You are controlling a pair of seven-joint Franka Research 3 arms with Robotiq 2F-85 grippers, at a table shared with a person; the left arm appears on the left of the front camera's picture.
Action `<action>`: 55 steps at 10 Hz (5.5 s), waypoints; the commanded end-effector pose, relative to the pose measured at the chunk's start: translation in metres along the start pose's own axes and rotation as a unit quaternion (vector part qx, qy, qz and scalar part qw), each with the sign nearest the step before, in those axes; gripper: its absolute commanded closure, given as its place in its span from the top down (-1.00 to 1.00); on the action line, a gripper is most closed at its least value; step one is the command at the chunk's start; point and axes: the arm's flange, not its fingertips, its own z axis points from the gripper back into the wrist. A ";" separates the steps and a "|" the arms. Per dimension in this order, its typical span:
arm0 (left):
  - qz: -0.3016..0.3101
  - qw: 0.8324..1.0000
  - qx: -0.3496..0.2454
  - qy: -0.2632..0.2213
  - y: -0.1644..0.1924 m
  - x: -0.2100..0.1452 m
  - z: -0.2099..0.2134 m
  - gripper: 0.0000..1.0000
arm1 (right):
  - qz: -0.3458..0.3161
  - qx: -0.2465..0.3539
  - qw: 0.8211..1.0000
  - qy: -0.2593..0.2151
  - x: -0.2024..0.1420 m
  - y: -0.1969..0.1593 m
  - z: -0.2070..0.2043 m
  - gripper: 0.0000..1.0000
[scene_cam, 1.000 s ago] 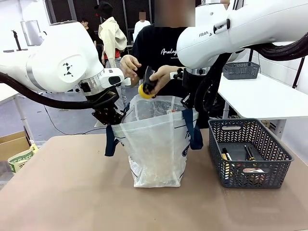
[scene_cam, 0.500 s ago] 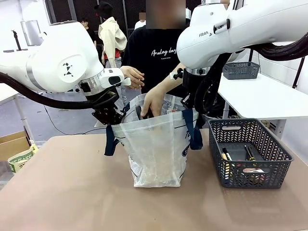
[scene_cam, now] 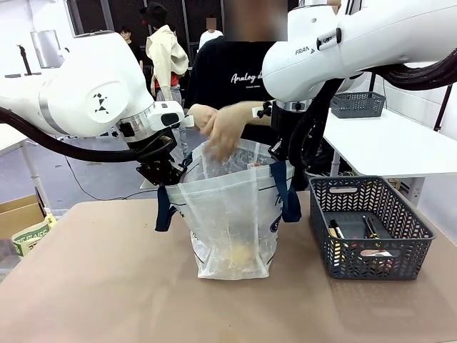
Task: Transfer purchased items from the store into the shopping bag.
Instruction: Move the Reusable shopping bag to the right side of the table.
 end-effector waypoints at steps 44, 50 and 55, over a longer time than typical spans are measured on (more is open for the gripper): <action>0.002 1.000 0.004 0.000 0.000 -0.001 0.000 -1.00 | 0.000 0.000 1.000 0.001 0.000 0.000 -0.001 -1.00; 0.002 1.000 0.004 0.000 0.000 -0.001 0.000 -1.00 | 0.000 0.000 1.000 0.001 0.000 0.000 -0.001 -1.00; 0.002 1.000 0.004 0.000 0.000 -0.001 0.000 -1.00 | 0.000 0.000 1.000 0.001 0.000 0.000 -0.001 -1.00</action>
